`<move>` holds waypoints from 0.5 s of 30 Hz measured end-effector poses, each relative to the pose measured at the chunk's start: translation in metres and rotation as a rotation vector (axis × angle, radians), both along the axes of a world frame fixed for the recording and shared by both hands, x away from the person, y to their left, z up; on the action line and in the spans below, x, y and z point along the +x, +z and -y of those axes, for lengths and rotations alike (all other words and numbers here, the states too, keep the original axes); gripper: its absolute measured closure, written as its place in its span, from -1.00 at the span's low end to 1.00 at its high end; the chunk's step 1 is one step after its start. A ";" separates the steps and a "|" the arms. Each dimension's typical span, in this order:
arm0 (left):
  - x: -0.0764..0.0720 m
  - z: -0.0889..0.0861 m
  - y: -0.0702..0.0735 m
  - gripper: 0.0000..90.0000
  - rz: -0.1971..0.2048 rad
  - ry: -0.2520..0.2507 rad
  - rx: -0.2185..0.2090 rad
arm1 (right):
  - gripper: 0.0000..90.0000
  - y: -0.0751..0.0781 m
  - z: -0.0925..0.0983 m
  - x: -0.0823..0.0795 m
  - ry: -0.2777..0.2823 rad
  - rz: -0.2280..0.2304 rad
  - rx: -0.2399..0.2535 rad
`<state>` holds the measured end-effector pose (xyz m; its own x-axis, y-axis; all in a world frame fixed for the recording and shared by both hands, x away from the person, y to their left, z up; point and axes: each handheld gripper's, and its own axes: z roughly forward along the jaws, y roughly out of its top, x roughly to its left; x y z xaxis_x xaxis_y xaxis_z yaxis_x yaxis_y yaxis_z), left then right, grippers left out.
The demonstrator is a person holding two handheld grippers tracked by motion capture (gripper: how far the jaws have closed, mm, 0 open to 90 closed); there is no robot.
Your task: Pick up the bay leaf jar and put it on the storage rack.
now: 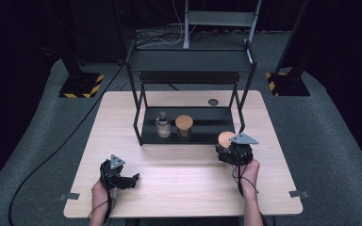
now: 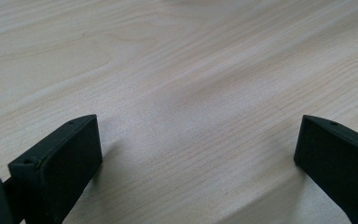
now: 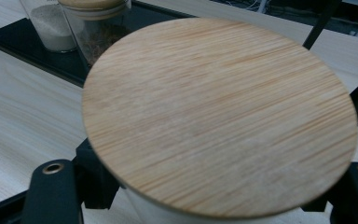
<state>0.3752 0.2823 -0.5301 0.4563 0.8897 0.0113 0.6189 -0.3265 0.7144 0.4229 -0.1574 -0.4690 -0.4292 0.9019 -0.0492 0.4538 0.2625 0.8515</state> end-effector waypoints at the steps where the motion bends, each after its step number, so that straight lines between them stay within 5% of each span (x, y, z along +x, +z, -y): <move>1: 0.000 0.000 0.000 -0.99 0.001 0.000 0.000 | -0.45 0.000 0.000 0.000 0.000 -0.001 -0.001; 15: 0.000 0.000 0.000 -0.99 -0.001 0.000 -0.001 | -0.45 0.000 -0.004 0.007 0.002 -0.012 -0.007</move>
